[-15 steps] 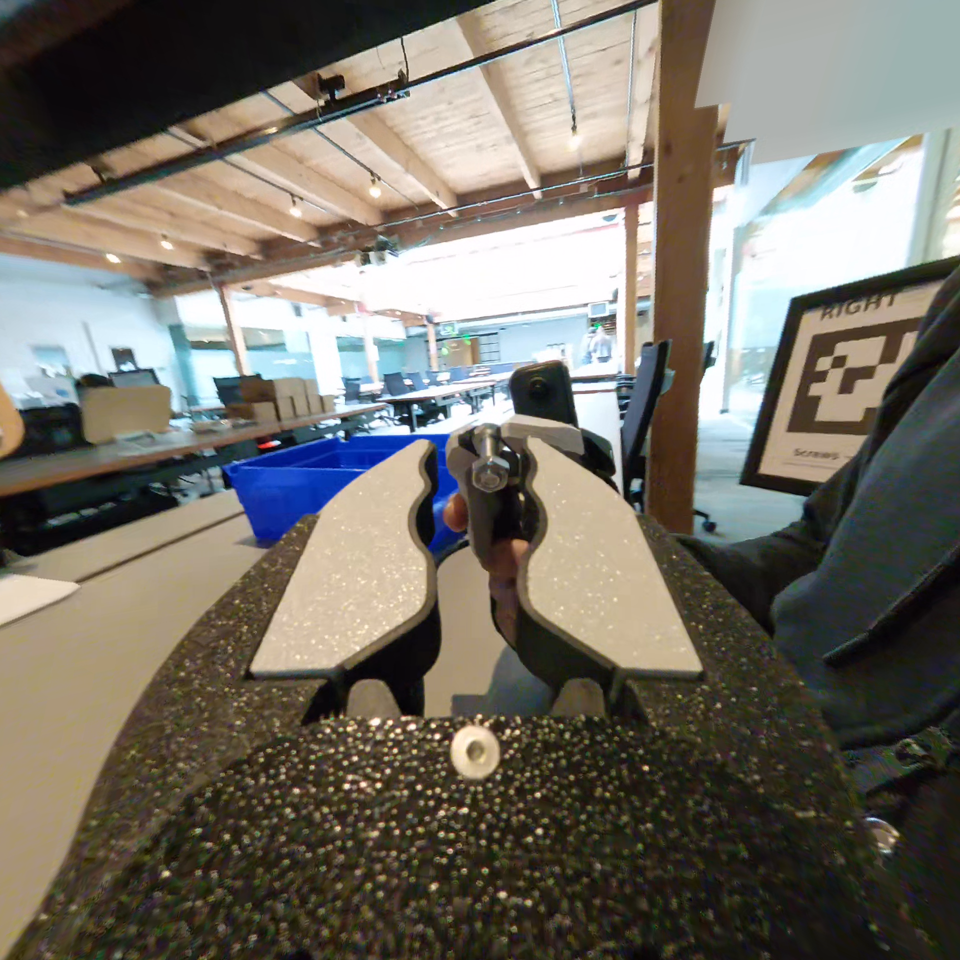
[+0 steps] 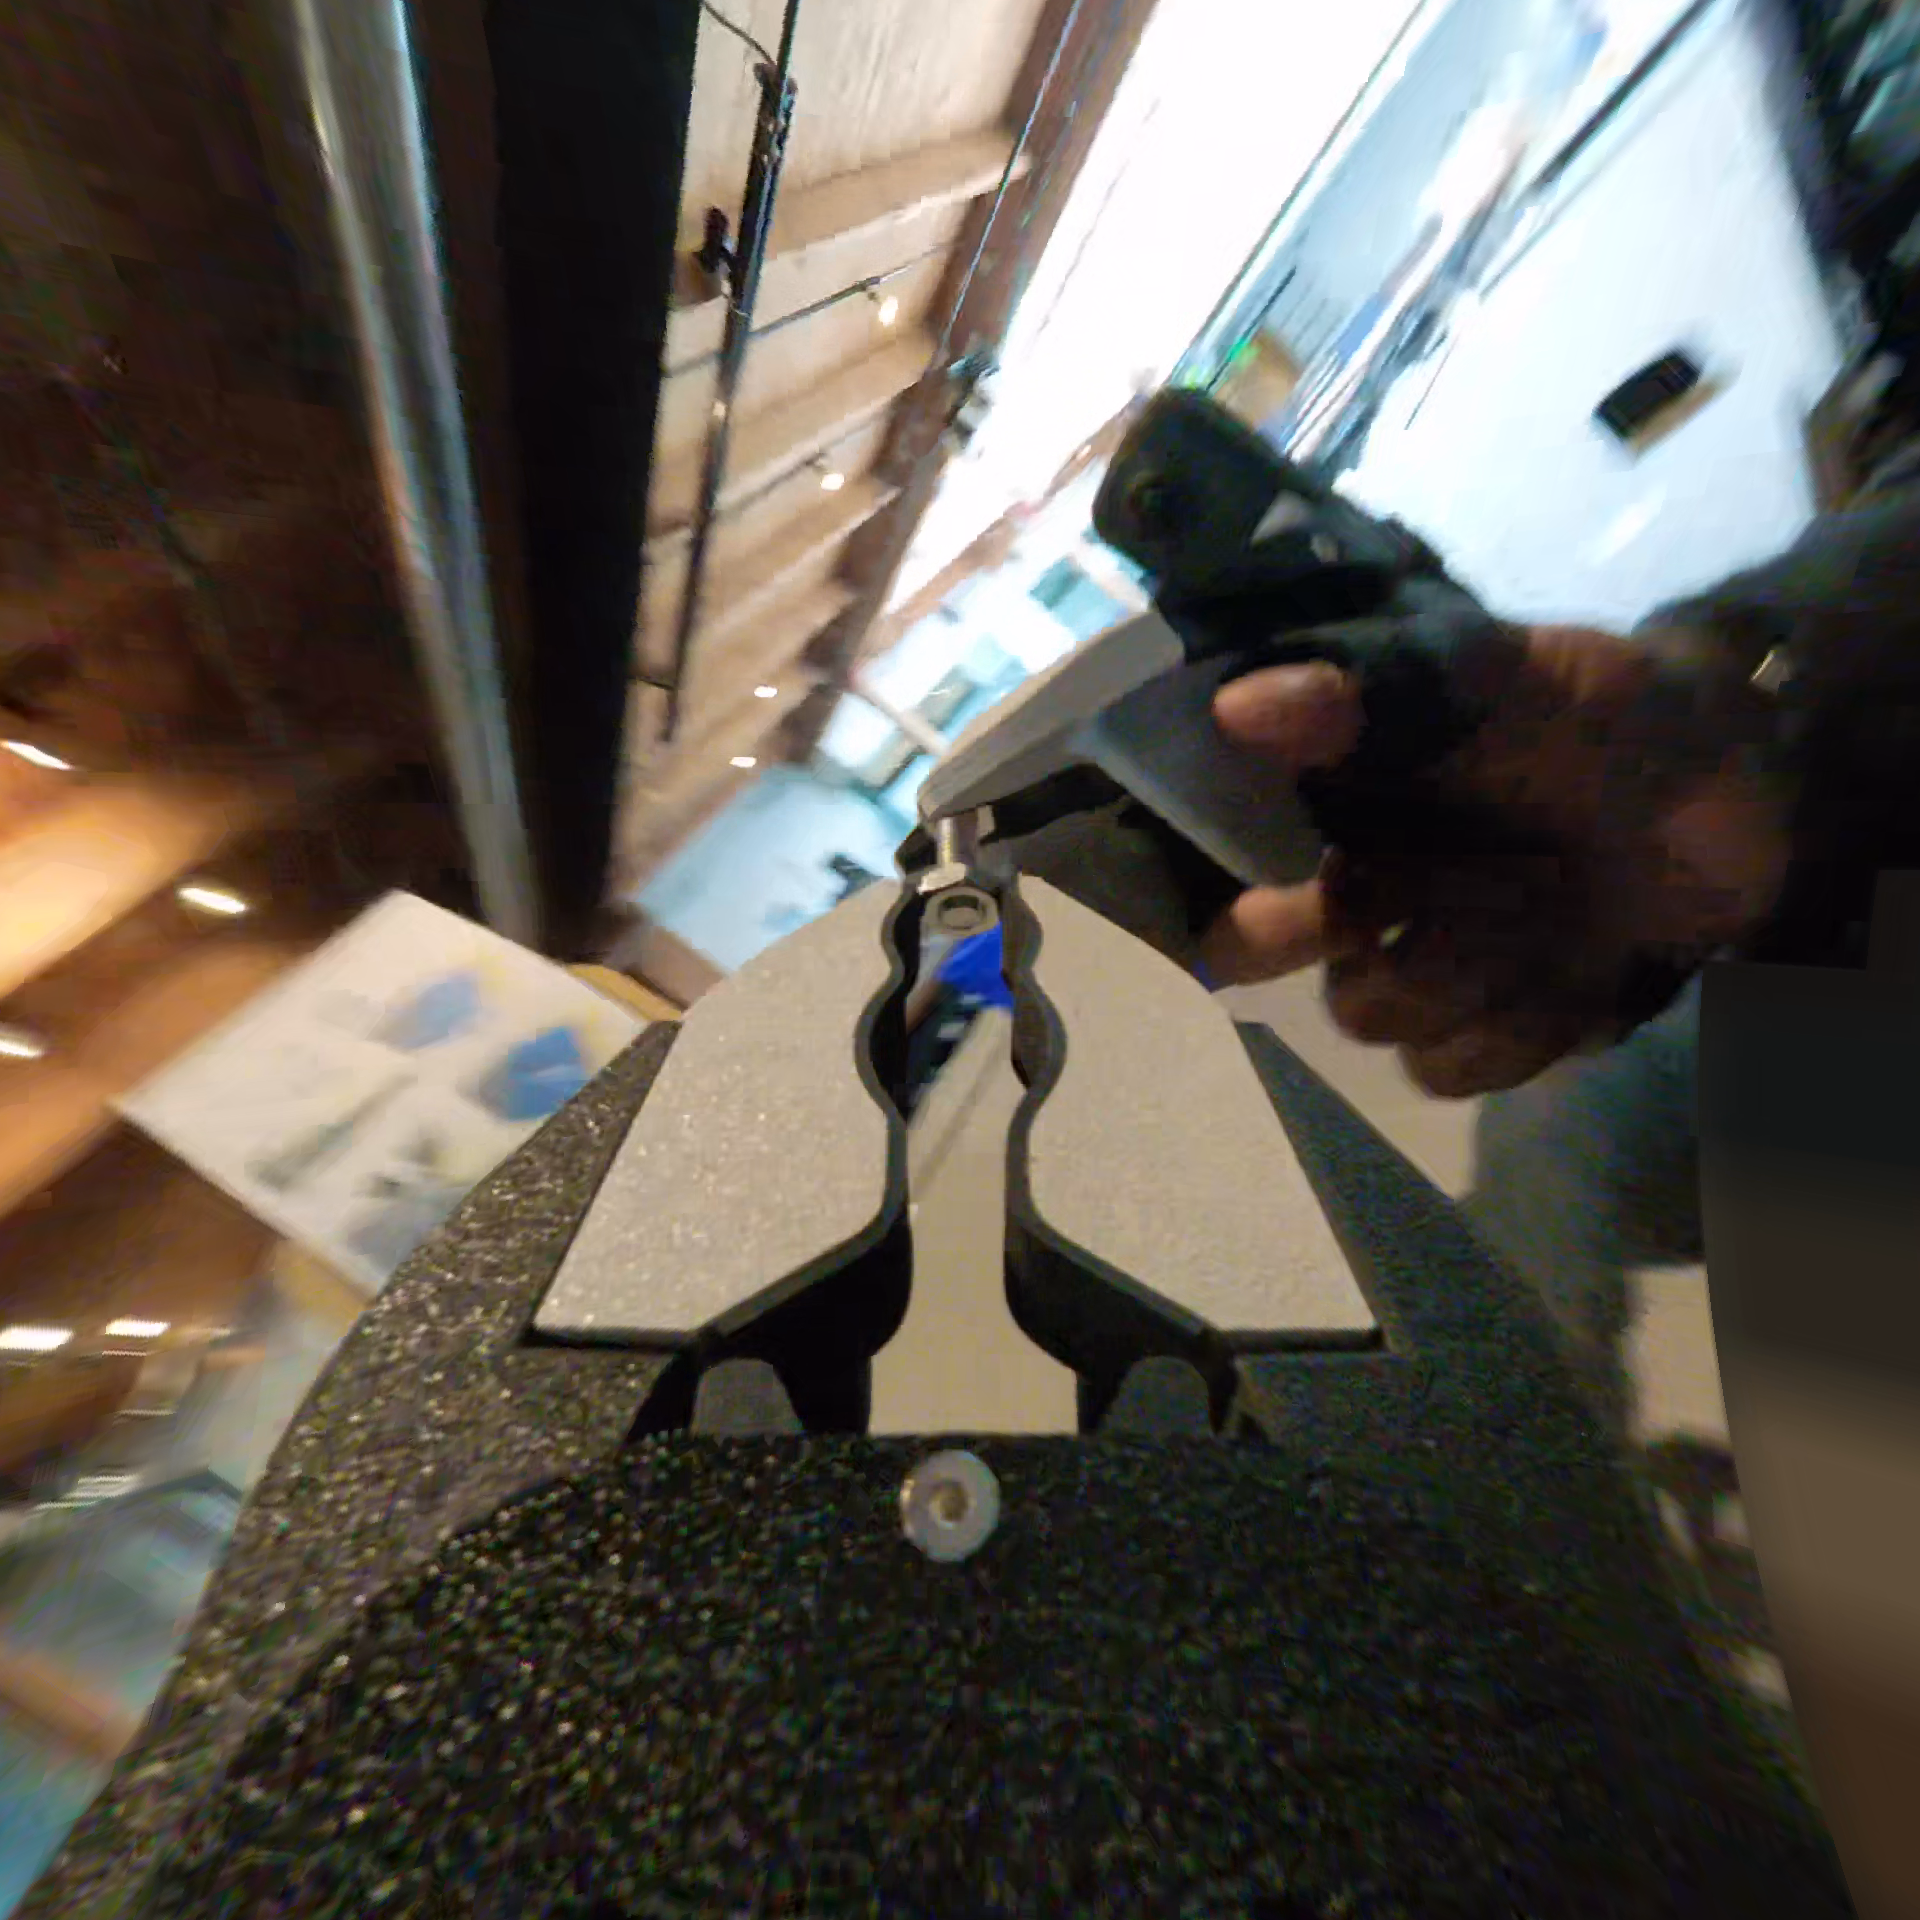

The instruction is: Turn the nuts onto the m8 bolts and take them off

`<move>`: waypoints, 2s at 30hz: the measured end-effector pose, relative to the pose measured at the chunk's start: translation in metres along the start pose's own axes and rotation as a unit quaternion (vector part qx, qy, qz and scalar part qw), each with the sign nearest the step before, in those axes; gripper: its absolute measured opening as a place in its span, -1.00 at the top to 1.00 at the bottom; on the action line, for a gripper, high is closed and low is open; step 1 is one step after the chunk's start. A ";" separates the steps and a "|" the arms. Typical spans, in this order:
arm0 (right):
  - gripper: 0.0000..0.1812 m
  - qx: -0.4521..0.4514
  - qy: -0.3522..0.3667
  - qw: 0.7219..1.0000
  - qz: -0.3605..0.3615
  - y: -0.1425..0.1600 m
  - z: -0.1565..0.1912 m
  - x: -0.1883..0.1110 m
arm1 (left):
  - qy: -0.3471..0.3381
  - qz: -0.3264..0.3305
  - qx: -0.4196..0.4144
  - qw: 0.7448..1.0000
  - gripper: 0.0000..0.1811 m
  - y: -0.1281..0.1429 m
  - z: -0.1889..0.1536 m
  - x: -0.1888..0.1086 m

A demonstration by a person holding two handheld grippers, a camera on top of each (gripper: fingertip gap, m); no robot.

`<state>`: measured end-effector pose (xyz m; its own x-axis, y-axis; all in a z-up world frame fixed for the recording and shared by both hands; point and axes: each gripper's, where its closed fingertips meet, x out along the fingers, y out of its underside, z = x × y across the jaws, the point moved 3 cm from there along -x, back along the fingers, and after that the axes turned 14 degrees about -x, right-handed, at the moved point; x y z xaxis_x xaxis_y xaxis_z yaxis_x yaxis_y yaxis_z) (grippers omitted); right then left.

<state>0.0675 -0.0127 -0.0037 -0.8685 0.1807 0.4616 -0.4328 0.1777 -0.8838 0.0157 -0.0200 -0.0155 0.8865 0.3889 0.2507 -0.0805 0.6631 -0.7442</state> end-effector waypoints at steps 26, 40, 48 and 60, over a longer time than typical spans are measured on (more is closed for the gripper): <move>0.84 -0.002 0.004 1.000 -0.001 0.000 -0.001 -0.001 | 0.001 0.004 -0.030 1.000 0.83 0.003 -0.001 0.002; 0.84 -0.004 0.006 1.000 -0.001 -0.001 -0.001 -0.001 | 0.135 -0.059 -0.464 0.873 0.72 -0.001 0.012 -0.002; 0.84 -0.007 0.011 1.000 0.004 0.000 -0.002 -0.001 | 0.109 -0.018 -0.381 0.918 0.84 0.004 0.003 0.003; 0.84 -0.011 0.018 1.000 0.000 -0.001 -0.003 -0.003 | 0.019 -0.032 -0.156 0.987 0.65 0.000 -0.004 0.004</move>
<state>0.0711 -0.0101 -0.0038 -0.8589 0.2161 0.4644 -0.4268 0.1991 -0.8821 0.0209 -0.0208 -0.0173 0.9024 0.3241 0.2841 0.1154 0.4536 -0.8837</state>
